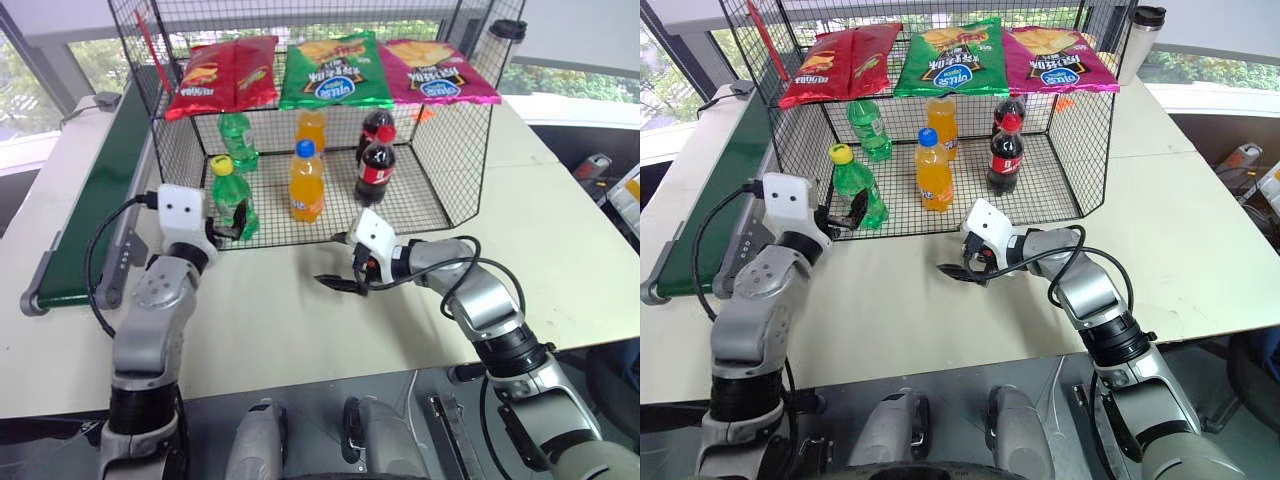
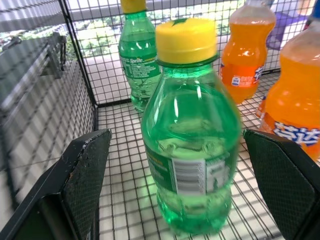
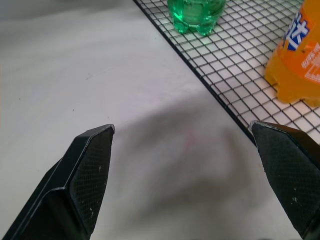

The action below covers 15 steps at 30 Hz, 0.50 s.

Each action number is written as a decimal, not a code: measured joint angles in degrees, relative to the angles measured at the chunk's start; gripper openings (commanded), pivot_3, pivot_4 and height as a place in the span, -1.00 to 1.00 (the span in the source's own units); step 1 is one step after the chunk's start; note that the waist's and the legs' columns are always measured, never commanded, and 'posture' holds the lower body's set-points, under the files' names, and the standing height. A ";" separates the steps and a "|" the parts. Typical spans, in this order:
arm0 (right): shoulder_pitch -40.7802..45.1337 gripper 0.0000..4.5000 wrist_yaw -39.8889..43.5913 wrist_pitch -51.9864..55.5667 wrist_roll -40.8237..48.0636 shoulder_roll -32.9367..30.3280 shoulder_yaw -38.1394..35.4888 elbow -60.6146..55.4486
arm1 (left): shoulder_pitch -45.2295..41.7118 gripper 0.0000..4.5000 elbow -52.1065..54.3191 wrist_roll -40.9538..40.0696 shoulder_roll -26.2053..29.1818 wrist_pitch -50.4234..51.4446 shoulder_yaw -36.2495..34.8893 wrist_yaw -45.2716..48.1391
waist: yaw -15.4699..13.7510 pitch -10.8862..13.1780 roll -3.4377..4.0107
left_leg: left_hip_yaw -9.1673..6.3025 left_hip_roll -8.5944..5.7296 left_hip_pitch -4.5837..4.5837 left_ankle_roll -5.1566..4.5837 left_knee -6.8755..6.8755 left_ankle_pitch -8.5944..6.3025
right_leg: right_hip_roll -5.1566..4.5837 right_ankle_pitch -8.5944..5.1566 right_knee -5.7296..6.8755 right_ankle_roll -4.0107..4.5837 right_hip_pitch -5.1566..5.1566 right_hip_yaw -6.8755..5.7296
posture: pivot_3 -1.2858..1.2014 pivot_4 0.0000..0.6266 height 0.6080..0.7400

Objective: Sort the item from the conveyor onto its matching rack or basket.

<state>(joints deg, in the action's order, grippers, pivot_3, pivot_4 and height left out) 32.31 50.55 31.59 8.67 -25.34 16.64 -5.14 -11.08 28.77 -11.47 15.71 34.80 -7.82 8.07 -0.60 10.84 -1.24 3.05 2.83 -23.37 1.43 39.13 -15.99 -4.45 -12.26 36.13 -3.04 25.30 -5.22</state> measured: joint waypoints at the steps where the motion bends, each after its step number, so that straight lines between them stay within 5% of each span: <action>1: -0.23 1.00 0.54 -0.22 0.57 -0.01 -0.06 -0.07 | 2.46 0.95 1.98 -0.47 -0.02 0.75 0.07 0.37 | 0.00 0.00 0.00 | -0.01 0.00 -0.01 0.00 0.00 0.00 | 0.00 0.00 0.00 0.00 0.01 0.00 | 0.03 -0.52 1.00; 15: -2.63 1.00 4.42 -1.23 4.83 -1.00 -1.44 -2.96 | 17.84 0.95 12.37 -3.28 -0.06 6.21 0.12 1.88 | -0.10 0.00 0.01 | -0.05 0.01 0.02 0.00 0.02 0.00 | 0.02 -0.09 0.02 0.15 0.01 0.00 | 0.03 -0.52 1.00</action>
<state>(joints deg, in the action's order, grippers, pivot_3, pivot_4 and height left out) 29.68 54.97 30.37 13.49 -26.34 15.20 -8.10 6.76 41.14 -14.75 15.65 41.01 -7.69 9.95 -0.70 10.84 -1.23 3.00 2.84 -23.36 1.44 39.15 -15.99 -4.44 -12.34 36.15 -2.89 25.32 -5.22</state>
